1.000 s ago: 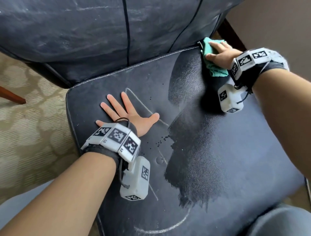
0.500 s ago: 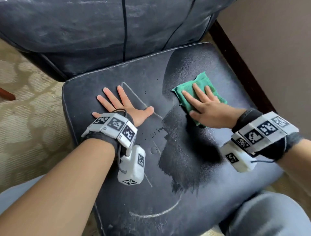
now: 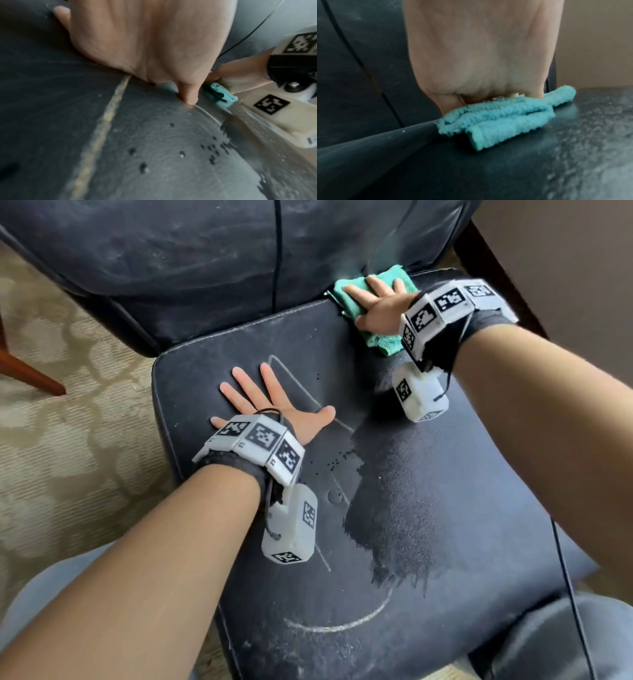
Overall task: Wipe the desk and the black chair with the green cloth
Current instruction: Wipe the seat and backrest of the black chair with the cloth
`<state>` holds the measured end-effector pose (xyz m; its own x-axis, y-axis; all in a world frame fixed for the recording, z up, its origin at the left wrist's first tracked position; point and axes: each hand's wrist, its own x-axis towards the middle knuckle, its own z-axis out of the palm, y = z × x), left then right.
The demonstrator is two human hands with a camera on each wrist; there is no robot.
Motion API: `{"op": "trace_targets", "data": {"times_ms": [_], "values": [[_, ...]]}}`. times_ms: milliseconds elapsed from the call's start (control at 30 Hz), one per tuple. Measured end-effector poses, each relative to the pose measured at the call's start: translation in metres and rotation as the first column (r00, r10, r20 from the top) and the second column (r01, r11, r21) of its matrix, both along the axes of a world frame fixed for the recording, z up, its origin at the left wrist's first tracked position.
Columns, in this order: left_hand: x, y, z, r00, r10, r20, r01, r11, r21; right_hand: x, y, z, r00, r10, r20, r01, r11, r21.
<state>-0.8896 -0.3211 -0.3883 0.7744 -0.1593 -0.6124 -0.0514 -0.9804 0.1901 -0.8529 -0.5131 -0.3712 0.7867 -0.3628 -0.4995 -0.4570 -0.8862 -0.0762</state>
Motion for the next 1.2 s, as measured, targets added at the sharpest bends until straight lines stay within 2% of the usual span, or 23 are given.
{"op": "trace_targets", "data": {"times_ms": [133,267,367,467,733,1000,1200], "values": [[-0.001,0.0,-0.001,1.0,0.003,0.007,-0.003,1.0,-0.01,-0.022,-0.003,0.007,0.992,0.127,0.015,-0.128,0.989,0.077],[0.001,0.002,-0.002,1.0,-0.005,0.006,0.005,1.0,-0.028,-0.088,0.002,0.013,0.983,0.179,-0.045,-0.167,0.967,0.192],[0.003,0.003,-0.002,0.999,-0.032,0.01,0.032,0.999,-0.033,-0.14,0.015,0.015,0.958,0.276,-0.078,-0.254,0.943,0.213],[0.003,0.003,-0.002,0.998,-0.052,0.03,0.053,0.998,-0.032,-0.158,0.021,0.012,0.95,0.293,-0.106,-0.267,0.94,0.211],[0.006,0.003,-0.002,0.997,-0.066,0.033,0.066,0.998,-0.013,-0.111,0.03,0.006,0.976,0.182,-0.123,-0.166,0.978,0.127],[0.003,0.0,-0.007,0.995,-0.038,0.088,0.041,0.999,-0.033,-0.023,0.044,-0.002,0.999,0.008,0.042,-0.01,0.999,0.048],[0.004,-0.002,-0.01,0.994,-0.028,0.106,0.033,0.998,-0.047,-0.006,0.041,0.0,0.998,-0.028,0.057,0.022,0.995,0.096]]}}
